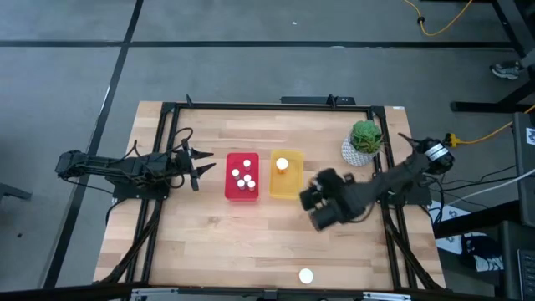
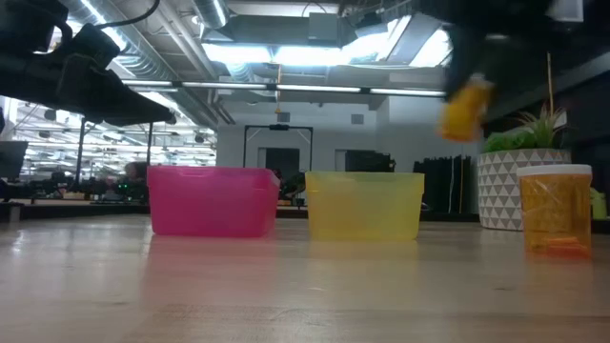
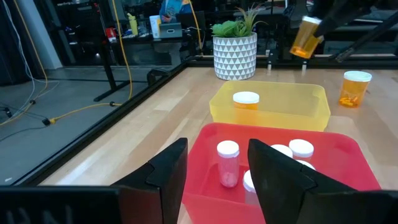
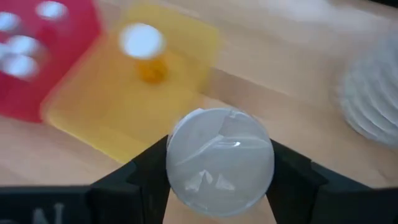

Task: Pick and place medicine bottles into bin by pill shape (circle, oval)
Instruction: Put the large orange pill bottle into the red bin

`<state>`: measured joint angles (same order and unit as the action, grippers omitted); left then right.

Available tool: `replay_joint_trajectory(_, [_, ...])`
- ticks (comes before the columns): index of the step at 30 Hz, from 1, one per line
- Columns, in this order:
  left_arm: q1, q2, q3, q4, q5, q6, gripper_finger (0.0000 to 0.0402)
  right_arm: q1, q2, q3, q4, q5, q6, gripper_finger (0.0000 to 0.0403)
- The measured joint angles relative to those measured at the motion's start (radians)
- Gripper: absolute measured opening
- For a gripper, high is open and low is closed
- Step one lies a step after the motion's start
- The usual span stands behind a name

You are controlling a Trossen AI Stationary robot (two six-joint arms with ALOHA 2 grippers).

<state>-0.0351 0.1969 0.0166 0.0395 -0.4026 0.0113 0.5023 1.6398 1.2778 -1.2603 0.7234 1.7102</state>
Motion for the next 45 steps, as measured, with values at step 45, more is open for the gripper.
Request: replay_joint_trajectory(45, [0.000, 0.000, 0.000, 0.000, 0.000, 0.000, 0.0161, -0.468, 0.103, -0.151, 0.693, -0.405, -1.012, 0.0241])
